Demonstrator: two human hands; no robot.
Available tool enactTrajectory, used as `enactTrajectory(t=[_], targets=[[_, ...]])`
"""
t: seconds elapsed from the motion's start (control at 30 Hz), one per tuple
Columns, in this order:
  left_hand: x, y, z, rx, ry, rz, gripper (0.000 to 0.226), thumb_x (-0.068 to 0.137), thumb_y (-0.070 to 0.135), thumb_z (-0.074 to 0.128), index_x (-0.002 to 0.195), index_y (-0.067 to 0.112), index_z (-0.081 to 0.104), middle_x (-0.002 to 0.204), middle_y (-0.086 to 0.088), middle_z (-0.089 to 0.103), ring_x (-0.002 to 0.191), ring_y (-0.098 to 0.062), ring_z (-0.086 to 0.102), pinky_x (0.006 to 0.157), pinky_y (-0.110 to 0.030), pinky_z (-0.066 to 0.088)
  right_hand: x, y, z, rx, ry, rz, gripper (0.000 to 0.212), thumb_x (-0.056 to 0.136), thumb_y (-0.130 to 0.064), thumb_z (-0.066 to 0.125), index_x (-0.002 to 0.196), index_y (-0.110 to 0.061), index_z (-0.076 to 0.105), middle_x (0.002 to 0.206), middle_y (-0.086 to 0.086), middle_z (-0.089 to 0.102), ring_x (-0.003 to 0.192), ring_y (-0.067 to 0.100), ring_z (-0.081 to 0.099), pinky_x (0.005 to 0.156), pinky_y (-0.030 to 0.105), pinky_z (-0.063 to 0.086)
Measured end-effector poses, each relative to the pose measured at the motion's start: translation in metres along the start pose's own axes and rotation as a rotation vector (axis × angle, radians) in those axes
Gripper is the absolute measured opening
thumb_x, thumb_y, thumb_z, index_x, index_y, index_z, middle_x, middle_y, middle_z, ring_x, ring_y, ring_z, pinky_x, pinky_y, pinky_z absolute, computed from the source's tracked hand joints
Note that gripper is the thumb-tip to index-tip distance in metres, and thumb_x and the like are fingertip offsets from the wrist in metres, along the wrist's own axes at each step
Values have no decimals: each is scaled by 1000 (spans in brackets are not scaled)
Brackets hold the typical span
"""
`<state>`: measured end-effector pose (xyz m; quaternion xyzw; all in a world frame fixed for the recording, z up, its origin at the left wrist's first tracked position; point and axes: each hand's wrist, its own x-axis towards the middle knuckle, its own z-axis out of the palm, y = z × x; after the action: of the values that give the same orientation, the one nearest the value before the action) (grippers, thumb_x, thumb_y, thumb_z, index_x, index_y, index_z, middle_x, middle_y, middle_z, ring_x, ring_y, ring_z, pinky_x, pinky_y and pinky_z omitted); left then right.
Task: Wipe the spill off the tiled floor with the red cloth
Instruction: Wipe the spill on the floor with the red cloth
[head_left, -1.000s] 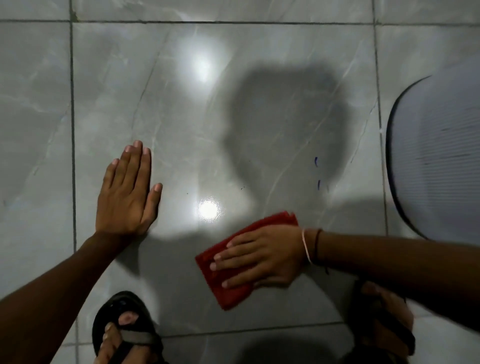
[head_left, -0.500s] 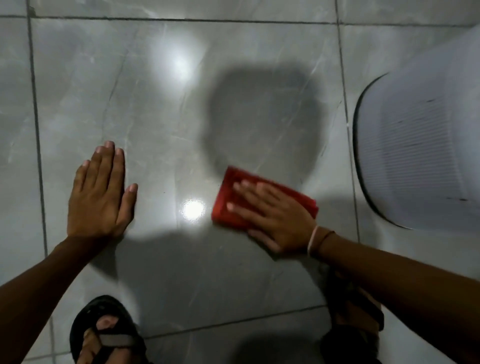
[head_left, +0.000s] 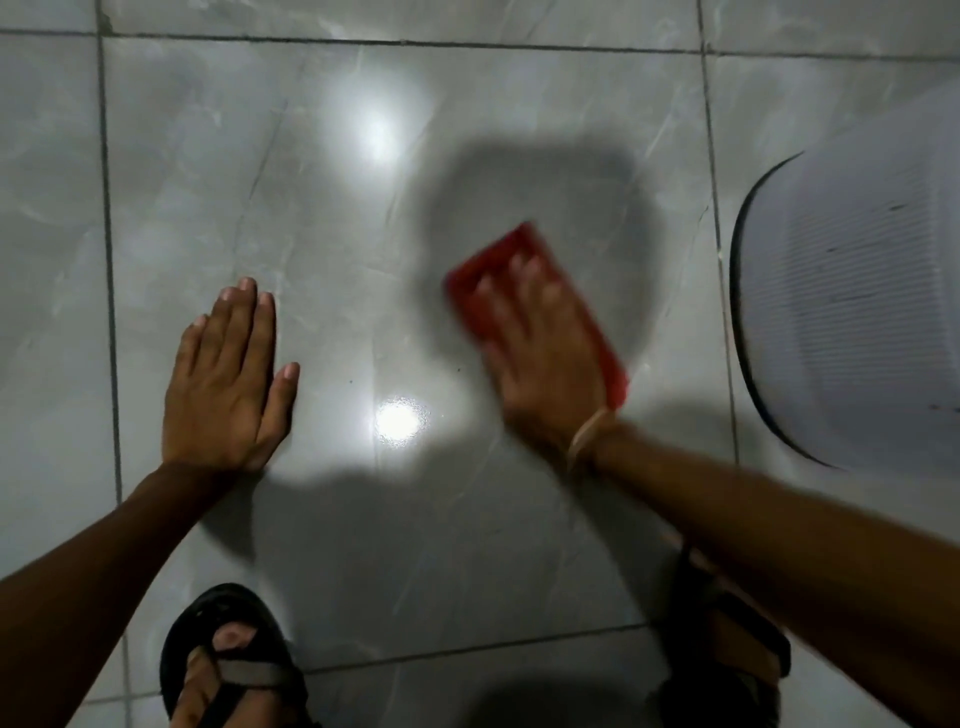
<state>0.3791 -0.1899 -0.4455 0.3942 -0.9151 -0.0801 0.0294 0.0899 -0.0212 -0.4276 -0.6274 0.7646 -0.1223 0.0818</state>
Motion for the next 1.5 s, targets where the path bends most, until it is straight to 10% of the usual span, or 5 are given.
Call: enactTrajectory(t=[0.23, 0.5, 0.77, 1.1, 1.5], targets=[[0, 0, 0, 12, 5, -3, 72, 104, 38, 31, 165, 3, 17, 175, -16, 15, 163, -30, 13, 132, -44, 9, 40, 12, 6, 157, -454, -1331, 53, 102, -35, 42, 148, -14, 56, 160, 18, 48, 151, 34, 44, 129, 46, 32], [-2, -2, 3, 24, 9, 17, 70, 106, 37, 32, 165, 3, 18, 175, -17, 17, 163, -30, 13, 132, -49, 16, 175, -7, 1, -35, 20, -6, 59, 109, -39, 37, 164, -19, 26, 173, 17, 21, 162, 34, 18, 133, 50, 20], [-3, -5, 7, 18, 22, 35, 70, 106, 38, 30, 166, 4, 15, 175, -16, 14, 163, -28, 11, 132, -50, 16, -45, 6, 7, 105, -451, -1450, 56, 101, -31, 60, 153, -14, 49, 166, 8, 31, 162, 24, -15, 135, 36, -9], [-2, -6, 6, 17, 18, 19, 69, 107, 39, 31, 166, 5, 18, 175, -17, 17, 163, -28, 13, 132, -49, 17, 89, 55, -20, -17, 110, 189, 59, 108, -38, 44, 162, -19, 32, 172, 19, 26, 160, 34, 23, 132, 51, 24], [-1, -2, 2, -15, 25, 7, 71, 105, 39, 32, 165, 4, 19, 174, -17, 18, 163, -29, 14, 131, -46, 13, 46, 89, -25, -64, -310, -823, 59, 100, -32, 54, 156, -17, 45, 167, 18, 36, 158, 34, 28, 128, 51, 31]])
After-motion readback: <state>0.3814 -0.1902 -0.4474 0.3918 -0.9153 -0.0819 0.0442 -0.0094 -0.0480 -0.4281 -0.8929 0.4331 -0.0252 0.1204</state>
